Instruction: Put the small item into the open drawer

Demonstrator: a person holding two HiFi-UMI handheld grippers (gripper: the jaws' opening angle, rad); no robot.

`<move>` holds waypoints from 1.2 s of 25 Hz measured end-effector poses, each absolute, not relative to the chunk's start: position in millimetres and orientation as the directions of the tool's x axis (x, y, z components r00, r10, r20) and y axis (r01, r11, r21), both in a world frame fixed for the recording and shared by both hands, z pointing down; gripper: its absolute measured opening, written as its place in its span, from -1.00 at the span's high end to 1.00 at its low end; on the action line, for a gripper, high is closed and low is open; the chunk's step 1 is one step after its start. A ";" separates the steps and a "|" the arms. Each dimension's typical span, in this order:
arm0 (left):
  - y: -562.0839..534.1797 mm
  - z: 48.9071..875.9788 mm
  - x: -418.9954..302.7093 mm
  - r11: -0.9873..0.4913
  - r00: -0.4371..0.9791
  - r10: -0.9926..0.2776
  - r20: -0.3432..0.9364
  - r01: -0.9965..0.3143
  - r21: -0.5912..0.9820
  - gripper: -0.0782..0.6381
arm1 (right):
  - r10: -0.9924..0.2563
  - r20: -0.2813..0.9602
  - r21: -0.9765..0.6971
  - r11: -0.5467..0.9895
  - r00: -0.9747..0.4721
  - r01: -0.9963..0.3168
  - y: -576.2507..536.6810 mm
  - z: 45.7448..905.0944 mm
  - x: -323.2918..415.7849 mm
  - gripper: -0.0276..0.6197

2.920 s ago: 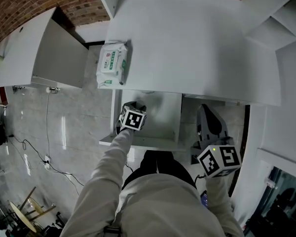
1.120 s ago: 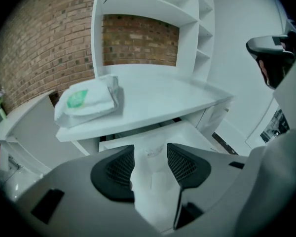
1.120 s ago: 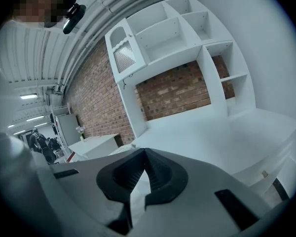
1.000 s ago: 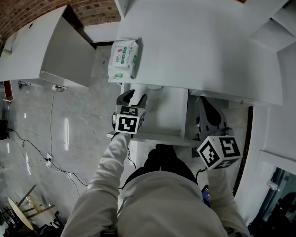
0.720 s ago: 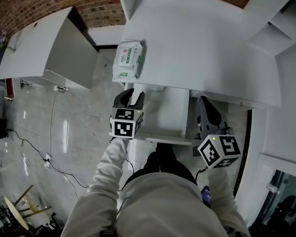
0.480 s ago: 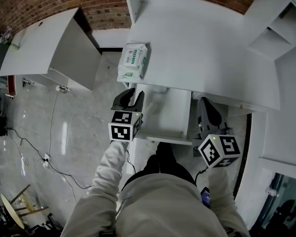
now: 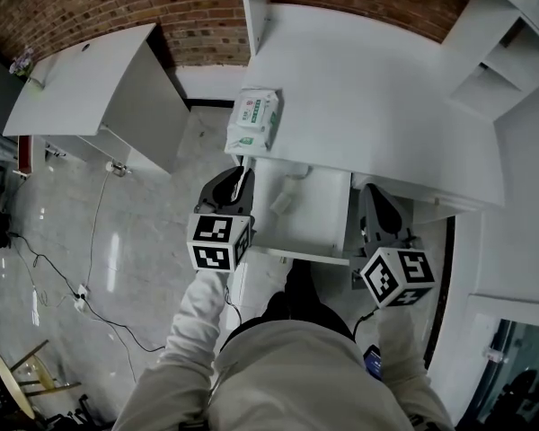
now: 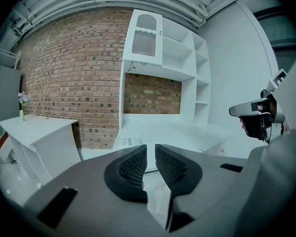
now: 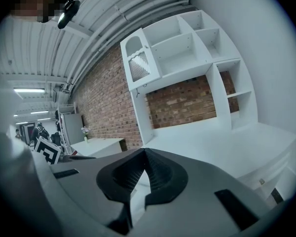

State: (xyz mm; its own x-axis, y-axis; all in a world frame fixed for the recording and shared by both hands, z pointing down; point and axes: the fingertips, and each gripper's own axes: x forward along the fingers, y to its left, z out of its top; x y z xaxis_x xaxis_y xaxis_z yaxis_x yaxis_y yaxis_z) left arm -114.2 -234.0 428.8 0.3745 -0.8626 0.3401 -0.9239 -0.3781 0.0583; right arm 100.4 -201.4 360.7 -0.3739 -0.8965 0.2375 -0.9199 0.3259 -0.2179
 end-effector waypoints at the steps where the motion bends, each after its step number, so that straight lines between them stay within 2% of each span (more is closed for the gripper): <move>1: -231.4 425.7 -116.4 -0.376 0.372 -0.867 0.331 -0.925 0.056 0.61 | -0.898 0.236 -0.215 0.326 -0.373 -0.921 -199.8 359.6 99.6 0.83; 10: -206.0 403.2 -136.6 -0.348 0.352 -0.897 0.268 -0.935 0.062 0.70 | -0.900 0.230 -0.196 0.329 -0.369 -0.924 -184.2 354.2 91.4 0.83; 30: -177.5 373.8 -144.9 -0.339 0.345 -0.919 0.189 -0.939 0.067 0.70 | -0.903 0.188 -0.169 0.358 -0.387 -0.918 -160.5 342.4 93.3 0.83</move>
State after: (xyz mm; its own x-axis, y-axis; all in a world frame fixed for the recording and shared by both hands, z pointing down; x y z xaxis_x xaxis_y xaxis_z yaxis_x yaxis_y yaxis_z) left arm -144.9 -177.5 373.8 0.3452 -0.9194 0.1887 -0.9385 -0.3386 0.0673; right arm 93.3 -160.5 342.4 -0.3865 -0.9030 0.1877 -0.9183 0.3579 -0.1691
